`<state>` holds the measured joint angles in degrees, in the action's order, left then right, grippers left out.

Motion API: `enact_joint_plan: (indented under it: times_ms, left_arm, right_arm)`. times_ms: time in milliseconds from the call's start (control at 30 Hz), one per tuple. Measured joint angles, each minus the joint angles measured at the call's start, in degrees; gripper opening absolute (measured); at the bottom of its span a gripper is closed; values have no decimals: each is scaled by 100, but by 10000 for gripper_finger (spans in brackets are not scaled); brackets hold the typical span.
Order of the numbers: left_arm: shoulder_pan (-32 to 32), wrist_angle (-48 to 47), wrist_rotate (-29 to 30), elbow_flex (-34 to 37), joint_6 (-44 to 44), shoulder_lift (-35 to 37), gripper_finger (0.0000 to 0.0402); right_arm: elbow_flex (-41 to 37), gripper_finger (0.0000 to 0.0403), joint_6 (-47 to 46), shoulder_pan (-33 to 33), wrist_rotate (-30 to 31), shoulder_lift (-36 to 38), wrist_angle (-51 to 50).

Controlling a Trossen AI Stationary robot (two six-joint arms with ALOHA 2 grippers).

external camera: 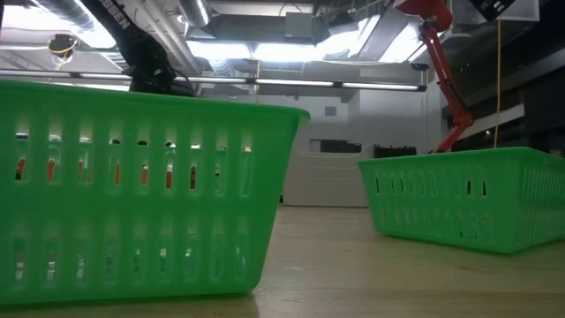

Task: Stack baskets by color
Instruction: Stack the middle right orange bin on top of the top orange bin, then stack the bottom right green bin on top of the top green bin

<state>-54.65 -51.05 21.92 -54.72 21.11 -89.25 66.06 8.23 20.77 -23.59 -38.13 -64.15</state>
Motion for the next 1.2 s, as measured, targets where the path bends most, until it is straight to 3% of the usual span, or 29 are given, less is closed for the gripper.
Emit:
enact_joint_plan:
  times_ms: [100,233,467,533,667,767,833,933,1067,1200]
  left_arm:
    - [-7,-47,101,0,-38,0,0]
    - [150,-208,-229,0,-373,96,0]
    - [1087,-1203,-679,-496,-1509,521,0]
    - [1492,-1248,-1229,-712,-1914,678,0]
    - [2558,-470,-3001,-952,-2568,836,0]
    - [3410,259,-3525,-981,-2747,842,0]
    - [3945,376,-3425,-984,-2664,841,0]
    - [4625,334,-2828,-981,-2561,839,0]
    - [5181,280,-2328,-981,-2673,839,0]
    - [5375,-145,-2219,-981,-2698,839,0]
  right_arm:
    - [0,117,0,-1,0,0,-2]
    - [0,117,0,-1,-4,0,-12]
    - [0,117,112,-1,-14,0,-11]
    - [0,117,110,-1,-15,0,-10]
    - [1,117,109,-1,-9,0,-7]
    - [-1,117,-19,-1,-4,-29,94]
    - [-94,117,-268,-6,-29,-91,427]
    - [-369,117,-389,-111,-48,-300,772]
    - [-895,117,-339,-467,-113,-826,1384]
    - [-1494,117,-329,-1025,-957,-1555,2547]
